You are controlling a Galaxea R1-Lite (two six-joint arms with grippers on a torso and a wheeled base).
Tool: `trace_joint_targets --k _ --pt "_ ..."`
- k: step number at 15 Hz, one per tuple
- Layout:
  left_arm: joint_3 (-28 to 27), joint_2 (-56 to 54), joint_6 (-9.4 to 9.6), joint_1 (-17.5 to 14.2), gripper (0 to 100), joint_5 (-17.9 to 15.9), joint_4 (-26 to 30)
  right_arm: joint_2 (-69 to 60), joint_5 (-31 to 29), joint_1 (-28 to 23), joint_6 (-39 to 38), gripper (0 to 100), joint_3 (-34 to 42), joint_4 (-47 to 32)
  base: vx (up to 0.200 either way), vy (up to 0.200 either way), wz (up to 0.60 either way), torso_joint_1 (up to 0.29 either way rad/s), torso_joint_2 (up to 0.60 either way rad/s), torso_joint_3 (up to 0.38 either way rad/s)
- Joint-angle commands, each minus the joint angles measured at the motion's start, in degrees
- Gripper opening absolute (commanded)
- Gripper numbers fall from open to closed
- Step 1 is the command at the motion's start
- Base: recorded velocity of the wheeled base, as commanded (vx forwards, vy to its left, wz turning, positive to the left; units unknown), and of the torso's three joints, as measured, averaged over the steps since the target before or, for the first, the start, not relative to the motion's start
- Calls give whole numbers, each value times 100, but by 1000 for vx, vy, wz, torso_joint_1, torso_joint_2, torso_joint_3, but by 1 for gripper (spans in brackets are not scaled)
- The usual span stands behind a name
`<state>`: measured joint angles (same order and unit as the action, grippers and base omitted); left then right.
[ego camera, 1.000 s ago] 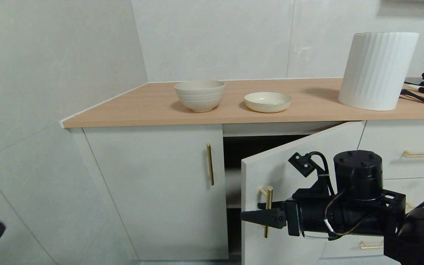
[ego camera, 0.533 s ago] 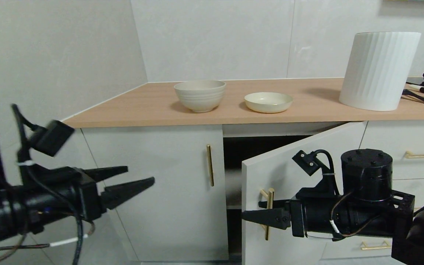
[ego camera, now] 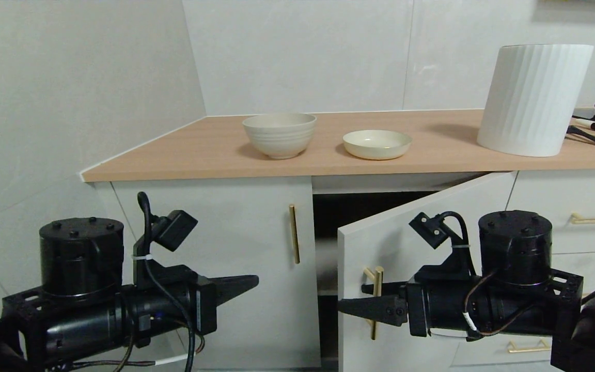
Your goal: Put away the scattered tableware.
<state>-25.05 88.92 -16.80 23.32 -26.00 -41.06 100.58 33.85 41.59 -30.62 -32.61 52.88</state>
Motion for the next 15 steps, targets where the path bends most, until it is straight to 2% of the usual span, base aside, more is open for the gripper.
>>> trace_joint_targets --k 1,4,5,6,7,8,9,10,11,12,15 --pt "-140 495 28 85 0 -36 -394 40 16 86 -5 100 0 -15 0 0 0 0 0 0" --pt "-879 1690 247 164 0 -1 -1396 102 16 86 4 100 9 -15 0 0 0 0 0 0" --pt "-967 2086 256 331 0 -1 -1862 75 7 94 4 100 9 -15 0 0 0 0 0 0" --pt "-835 2226 177 568 0 -19 -2187 75 7 86 4 100 0 -15 0 0 0 0 0 0" --pt "-729 2437 133 718 0 -1 -2354 67 7 86 -5 100 27 -15 0 0 0 0 0 0" --pt "-808 2850 177 867 0 16 -2741 75 7 86 4 100 27 -6 0 0 0 0 0 0" --pt "-887 3228 177 902 0 95 -3312 75 7 86 12 100 53 -6 0 0 0 0 0 0" --pt "-1010 3624 177 990 0 341 -3875 75 7 86 12 100 53 -6 0 0 0 0 0 0" --pt "-1134 3887 177 1078 0 693 -4200 75 7 86 12 100 53 -6 0 0 0 0 0 0" --pt "-1160 3949 186 1104 0 798 -4209 67 7 86 12 100 44 -6 0 0 0 0 0 0" --pt "-1213 3949 177 1122 0 798 -4217 67 7 86 12 100 53 -6 0 0 0 0 0 0"
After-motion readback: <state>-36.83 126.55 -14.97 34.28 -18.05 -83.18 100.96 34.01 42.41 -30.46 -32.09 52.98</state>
